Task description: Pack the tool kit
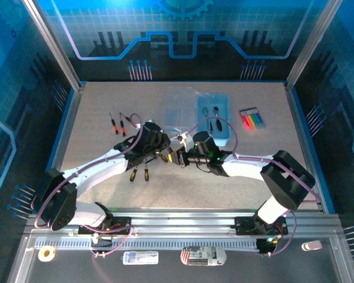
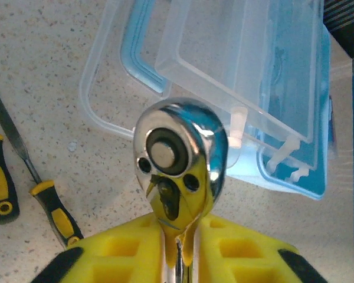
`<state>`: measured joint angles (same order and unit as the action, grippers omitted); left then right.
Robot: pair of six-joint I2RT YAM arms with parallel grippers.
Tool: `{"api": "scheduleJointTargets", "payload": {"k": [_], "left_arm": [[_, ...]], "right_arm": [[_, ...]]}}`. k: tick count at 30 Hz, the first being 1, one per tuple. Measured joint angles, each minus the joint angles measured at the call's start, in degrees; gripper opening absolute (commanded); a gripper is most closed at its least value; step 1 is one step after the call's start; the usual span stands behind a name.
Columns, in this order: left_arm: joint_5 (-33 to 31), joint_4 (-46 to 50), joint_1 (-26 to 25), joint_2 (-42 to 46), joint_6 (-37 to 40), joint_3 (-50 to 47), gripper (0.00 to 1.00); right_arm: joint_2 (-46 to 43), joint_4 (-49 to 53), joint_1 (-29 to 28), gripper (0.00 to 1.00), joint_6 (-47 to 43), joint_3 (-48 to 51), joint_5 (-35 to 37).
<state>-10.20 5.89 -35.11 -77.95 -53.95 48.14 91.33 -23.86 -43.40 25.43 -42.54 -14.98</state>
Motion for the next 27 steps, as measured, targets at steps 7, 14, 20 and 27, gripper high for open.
{"api": "scheduleJointTargets", "payload": {"k": [7,14,20,27], "left_arm": [[-0.9,0.5,-0.2,3.1,2.0,0.1,0.81],[-5.0,6.7,1.1,12.9,6.3,0.4,0.99],[-9.2,12.5,5.6,24.0,4.9,-4.9,0.99],[-10.2,21.5,11.4,33.9,1.3,-16.1,0.99]], "right_arm": [[0.0,0.3,-0.1,0.11,0.0,0.1,0.0],[0.0,0.3,-0.1,0.1,-0.2,0.1,0.0],[-0.3,0.5,-0.1,0.11,0.6,0.1,-0.3],[-3.2,2.3,0.3,0.11,0.7,0.0,0.0]]}}
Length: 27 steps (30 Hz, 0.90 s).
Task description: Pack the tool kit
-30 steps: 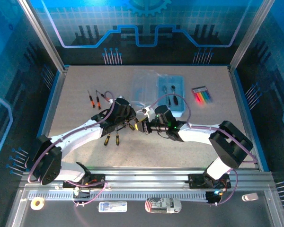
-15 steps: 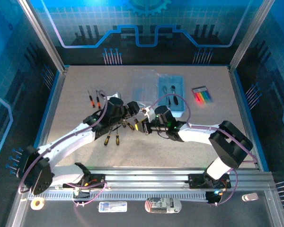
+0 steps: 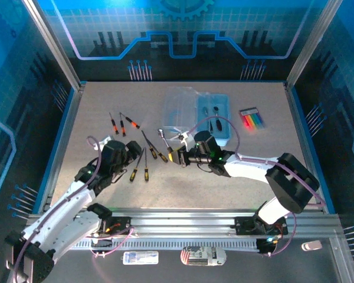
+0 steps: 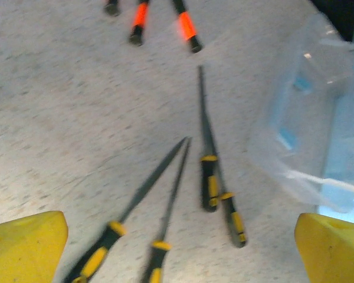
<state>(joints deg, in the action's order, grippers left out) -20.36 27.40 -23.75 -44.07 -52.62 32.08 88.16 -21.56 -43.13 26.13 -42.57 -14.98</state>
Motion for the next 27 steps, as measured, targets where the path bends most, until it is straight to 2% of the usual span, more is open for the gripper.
{"api": "scheduleJointTargets", "payload": {"k": [7,15,21,27], "left_arm": [[0.0,2.6,0.6,7.0,-1.1,-3.3,0.99],[1.3,2.0,0.8,7.4,-1.3,-5.7,0.99],[2.4,0.5,0.9,6.2,-1.0,-6.4,0.99],[3.7,-1.0,1.2,4.6,-0.6,-6.4,0.99]], "right_arm": [[-5.1,7.0,3.5,0.1,-0.2,-2.9,2.6],[-11.3,16.9,15.3,0.09,-1.7,-5.8,6.0],[-11.0,24.0,24.2,0.09,-2.0,-9.6,7.7],[-4.6,29.0,28.7,0.09,-3.0,-16.3,10.3]]}}
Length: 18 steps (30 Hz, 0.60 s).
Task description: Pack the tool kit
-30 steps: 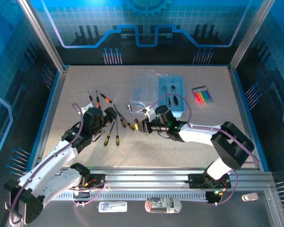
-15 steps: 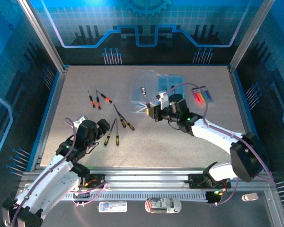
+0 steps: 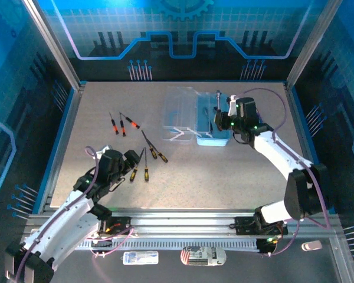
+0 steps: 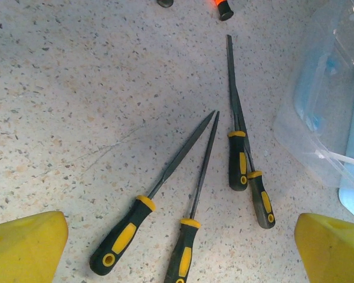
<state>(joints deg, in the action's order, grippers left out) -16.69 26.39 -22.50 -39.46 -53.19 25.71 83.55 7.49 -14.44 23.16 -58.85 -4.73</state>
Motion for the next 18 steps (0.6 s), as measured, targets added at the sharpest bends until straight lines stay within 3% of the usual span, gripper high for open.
{"api": "scheduleJointTargets", "payload": {"k": [18], "left_arm": [[1.6,-3.2,0.7,-4.4,0.8,0.0,0.99]], "right_arm": [[20.5,9.8,1.5,0.1,-5.1,-15.1,8.3]]}}
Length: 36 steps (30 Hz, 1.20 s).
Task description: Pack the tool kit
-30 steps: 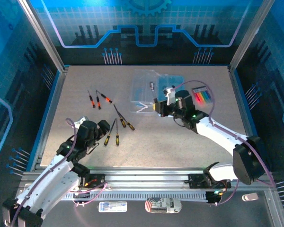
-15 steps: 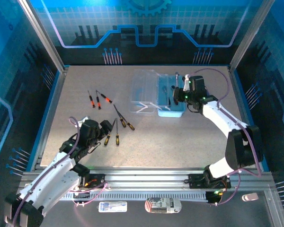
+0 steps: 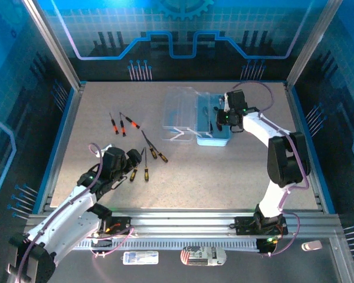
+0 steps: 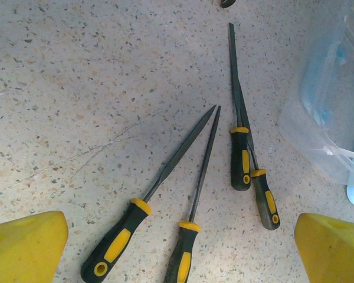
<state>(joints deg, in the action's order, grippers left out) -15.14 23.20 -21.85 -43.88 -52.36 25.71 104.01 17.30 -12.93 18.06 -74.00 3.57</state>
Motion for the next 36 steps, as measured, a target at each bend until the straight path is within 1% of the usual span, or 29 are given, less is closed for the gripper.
{"api": "scheduleJointTargets", "payload": {"k": [12,23,26,30,36], "left_arm": [[0.0,-1.3,0.4,-1.3,0.0,0.0,0.99],[0.0,-2.1,0.4,-2.3,0.2,0.0,0.99],[0.0,-2.1,0.4,-2.3,0.2,0.0,0.99],[0.0,-2.1,0.7,-2.3,0.2,0.0,0.99],[0.0,-2.1,0.7,-2.1,0.2,0.0,0.99]], "right_arm": [[7.1,3.7,0.0,0.11,-0.8,-6.6,3.3],[10.5,4.5,0.0,0.11,-0.7,-7.3,6.0],[10.6,4.8,0.0,0.13,-0.3,-7.3,6.6],[11.0,5.6,0.0,0.21,0.6,-7.6,6.4],[12.3,6.6,0.2,0.28,1.9,-8.3,5.3]]}}
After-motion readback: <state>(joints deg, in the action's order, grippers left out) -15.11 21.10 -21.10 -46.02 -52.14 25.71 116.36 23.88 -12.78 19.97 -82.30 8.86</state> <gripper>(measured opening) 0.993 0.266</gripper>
